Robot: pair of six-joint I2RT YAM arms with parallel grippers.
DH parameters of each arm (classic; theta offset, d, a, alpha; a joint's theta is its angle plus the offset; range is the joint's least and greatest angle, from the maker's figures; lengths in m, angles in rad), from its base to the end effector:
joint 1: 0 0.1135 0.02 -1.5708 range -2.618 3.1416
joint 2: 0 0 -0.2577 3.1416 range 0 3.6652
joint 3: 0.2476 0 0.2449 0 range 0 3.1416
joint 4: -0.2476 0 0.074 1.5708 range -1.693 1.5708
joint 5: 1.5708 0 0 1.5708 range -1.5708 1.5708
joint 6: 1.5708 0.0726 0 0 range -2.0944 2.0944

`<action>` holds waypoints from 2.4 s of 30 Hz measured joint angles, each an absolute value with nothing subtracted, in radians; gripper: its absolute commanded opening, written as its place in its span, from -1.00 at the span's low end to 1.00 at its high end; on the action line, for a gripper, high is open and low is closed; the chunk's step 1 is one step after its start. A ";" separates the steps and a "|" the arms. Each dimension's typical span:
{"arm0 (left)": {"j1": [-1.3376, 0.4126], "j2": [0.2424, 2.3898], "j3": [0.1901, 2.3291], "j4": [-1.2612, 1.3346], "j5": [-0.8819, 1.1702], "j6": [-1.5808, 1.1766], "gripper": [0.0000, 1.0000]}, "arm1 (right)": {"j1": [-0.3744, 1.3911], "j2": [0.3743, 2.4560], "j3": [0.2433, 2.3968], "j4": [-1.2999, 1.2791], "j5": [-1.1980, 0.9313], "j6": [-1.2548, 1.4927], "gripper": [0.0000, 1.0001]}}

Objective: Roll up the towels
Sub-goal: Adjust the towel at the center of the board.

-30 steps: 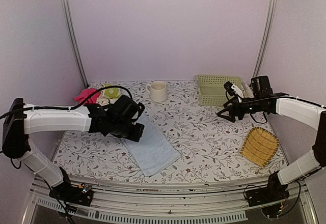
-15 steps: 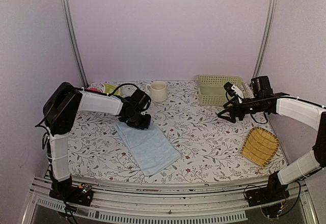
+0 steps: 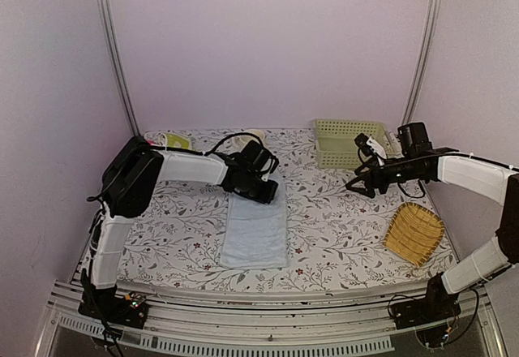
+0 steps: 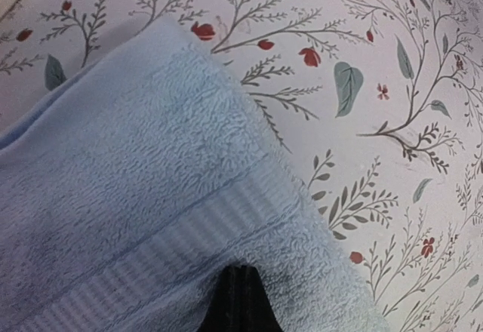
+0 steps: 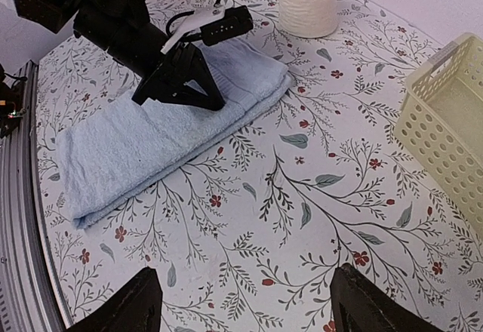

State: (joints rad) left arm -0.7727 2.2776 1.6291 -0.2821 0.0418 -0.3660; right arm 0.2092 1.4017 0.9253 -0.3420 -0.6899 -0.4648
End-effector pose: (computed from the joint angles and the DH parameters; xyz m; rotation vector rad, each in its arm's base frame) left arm 0.3562 -0.3515 0.0964 0.5382 2.5214 -0.5061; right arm 0.2878 0.1083 0.2171 -1.0369 2.0016 0.6830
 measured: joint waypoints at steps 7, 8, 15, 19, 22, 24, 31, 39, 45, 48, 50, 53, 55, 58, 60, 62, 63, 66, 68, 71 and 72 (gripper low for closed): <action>-0.794 2.257 1.625 -0.302 0.031 -0.310 -1.00 | 0.212 1.422 0.942 -0.348 -0.690 -0.460 0.41; -0.797 2.220 1.584 -0.304 0.027 -0.300 -1.00 | 0.217 1.425 0.949 -0.348 -0.691 -0.447 0.35; -0.817 1.762 1.174 -0.250 0.014 -0.313 -1.00 | 0.374 1.592 1.127 -0.385 -0.690 -0.376 -0.03; -0.857 1.618 0.975 -0.203 0.014 -0.363 -1.00 | 0.473 1.760 1.259 -0.408 -0.696 -0.343 -0.18; -0.899 1.607 0.866 -0.205 0.013 -0.400 -1.00 | 0.521 1.895 1.364 -0.430 -0.709 -0.320 -0.24; -0.921 1.607 0.819 -0.213 0.010 -0.425 -1.00 | 0.543 1.977 1.425 -0.439 -0.715 -0.301 -0.25; -0.996 1.607 0.761 -0.213 -0.007 -0.480 -1.00 | 0.584 2.152 1.531 -0.496 -0.702 -0.272 -0.34; -1.065 1.695 0.814 -0.133 0.015 -0.495 -1.00 | 0.588 2.282 1.687 -0.558 -0.580 -0.270 -0.37; -1.087 1.744 0.857 -0.102 0.009 -0.510 -1.00 | 0.588 2.302 1.723 -0.558 -0.545 -0.273 -0.35; -1.089 1.739 0.857 -0.107 -0.010 -0.507 -1.00 | 0.588 2.300 1.723 -0.562 -0.551 -0.277 -0.29; -1.094 1.713 0.850 -0.119 -0.031 -0.494 -0.59 | 0.588 2.280 1.704 -0.569 -0.560 -0.284 -0.27; -1.115 1.627 0.823 -0.128 -0.072 -0.439 0.03 | 0.587 2.193 1.633 -0.588 -0.574 -0.307 -0.21; -1.134 1.568 0.809 -0.125 -0.106 -0.402 0.20 | 0.587 2.111 1.584 -0.600 -0.586 -0.331 -0.16; -1.154 1.476 0.767 -0.096 -0.153 -0.344 0.63 | 0.587 1.926 1.457 -0.575 -0.616 -0.392 -0.08; -1.156 1.432 0.731 -0.080 -0.173 -0.315 0.64 | 0.587 1.799 1.359 -0.550 -0.646 -0.445 -0.05; -1.153 1.394 0.689 -0.062 -0.184 -0.303 0.63 | 0.589 1.706 1.272 -0.519 -0.673 -0.495 -0.03; -1.152 1.380 0.673 -0.057 -0.185 -0.299 0.62 | 0.591 1.670 1.230 -0.504 -0.683 -0.522 -0.04; -1.141 1.332 0.614 -0.027 -0.176 -0.299 0.56 | 0.620 1.609 1.115 -0.467 -0.686 -0.613 -0.11; -1.130 1.302 0.578 -0.001 -0.163 -0.305 0.54 | 0.661 1.595 1.045 -0.442 -0.662 -0.672 -0.13; -1.107 1.259 0.514 0.060 -0.137 -0.335 0.51 | 0.741 1.582 0.966 -0.395 -0.604 -0.727 -0.17; -1.100 1.250 0.497 0.078 -0.126 -0.344 0.50 | 0.766 1.579 0.950 -0.382 -0.583 -0.743 -0.18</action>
